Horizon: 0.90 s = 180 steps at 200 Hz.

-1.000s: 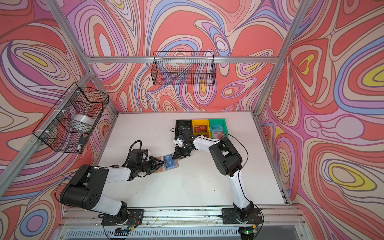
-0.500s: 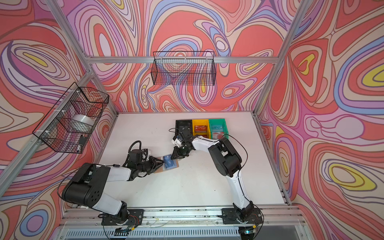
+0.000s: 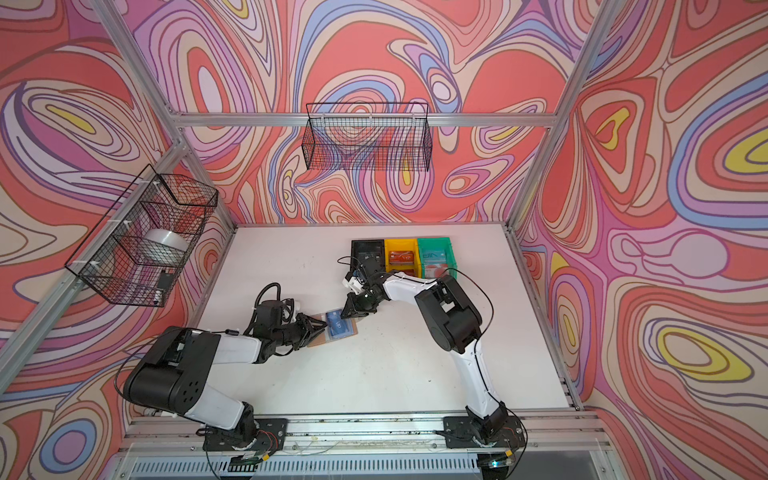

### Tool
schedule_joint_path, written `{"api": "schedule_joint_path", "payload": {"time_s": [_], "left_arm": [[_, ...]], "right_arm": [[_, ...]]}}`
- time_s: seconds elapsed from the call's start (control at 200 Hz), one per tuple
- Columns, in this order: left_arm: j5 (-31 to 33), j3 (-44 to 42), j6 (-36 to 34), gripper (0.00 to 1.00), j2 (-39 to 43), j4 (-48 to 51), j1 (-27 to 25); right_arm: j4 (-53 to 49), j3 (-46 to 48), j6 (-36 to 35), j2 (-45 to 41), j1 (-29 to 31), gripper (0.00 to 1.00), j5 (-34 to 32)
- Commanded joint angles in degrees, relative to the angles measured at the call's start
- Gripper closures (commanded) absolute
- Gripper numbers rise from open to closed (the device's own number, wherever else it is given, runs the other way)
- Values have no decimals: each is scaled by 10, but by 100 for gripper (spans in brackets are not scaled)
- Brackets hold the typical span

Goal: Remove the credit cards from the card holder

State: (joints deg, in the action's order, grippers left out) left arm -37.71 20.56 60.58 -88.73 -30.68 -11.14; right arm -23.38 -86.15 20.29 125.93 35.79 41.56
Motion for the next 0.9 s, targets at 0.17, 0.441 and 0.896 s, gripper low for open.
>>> {"api": "schedule_joint_path", "payload": {"time_s": [0.17, 0.441, 0.896], "left_arm": [[-9, -15, 26, 75, -33, -61, 7], [-12, -20, 37, 76, -42, -86, 7], [-5, -19, 9, 81, -12, -30, 22]], "right_arm": [[10, 6, 6, 20, 17, 83, 0], [12, 17, 6, 16, 17, 83, -3], [11, 19, 3, 18, 17, 83, -4]]}}
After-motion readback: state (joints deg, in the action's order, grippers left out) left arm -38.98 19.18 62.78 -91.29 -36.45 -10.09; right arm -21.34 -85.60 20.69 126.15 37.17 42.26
